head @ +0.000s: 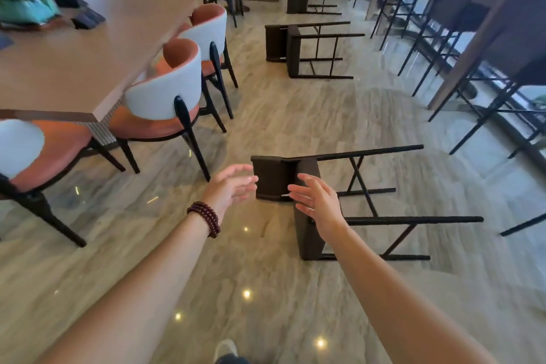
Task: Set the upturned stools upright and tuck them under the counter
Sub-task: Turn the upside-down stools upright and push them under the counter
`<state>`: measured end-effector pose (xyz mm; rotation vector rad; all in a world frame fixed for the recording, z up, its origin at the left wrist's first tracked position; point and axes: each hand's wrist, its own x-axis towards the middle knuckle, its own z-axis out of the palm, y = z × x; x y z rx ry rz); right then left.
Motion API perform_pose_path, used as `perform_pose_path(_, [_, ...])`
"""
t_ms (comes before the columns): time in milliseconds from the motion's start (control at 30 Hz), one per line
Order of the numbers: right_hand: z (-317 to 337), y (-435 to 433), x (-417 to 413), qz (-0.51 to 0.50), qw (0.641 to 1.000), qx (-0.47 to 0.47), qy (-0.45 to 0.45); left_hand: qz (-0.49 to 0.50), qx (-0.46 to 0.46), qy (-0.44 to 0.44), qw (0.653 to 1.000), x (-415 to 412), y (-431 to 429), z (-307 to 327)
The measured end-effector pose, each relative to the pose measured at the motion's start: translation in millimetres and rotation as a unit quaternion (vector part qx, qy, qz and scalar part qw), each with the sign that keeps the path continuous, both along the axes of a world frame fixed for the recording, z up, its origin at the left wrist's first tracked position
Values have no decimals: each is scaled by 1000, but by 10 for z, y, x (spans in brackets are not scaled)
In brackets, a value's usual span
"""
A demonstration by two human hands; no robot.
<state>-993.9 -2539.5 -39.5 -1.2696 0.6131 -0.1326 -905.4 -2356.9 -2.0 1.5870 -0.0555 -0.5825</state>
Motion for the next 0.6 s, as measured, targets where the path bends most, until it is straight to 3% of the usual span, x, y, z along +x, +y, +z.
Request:
perform_pose_path(267, [-120, 328, 1083, -74, 997, 14, 7, -61, 28, 1, 998, 1307, 165, -9])
perform_pose_path(600, [-526, 47, 2402, -154, 987, 27, 42, -153, 71, 13, 986, 2797, -244, -312])
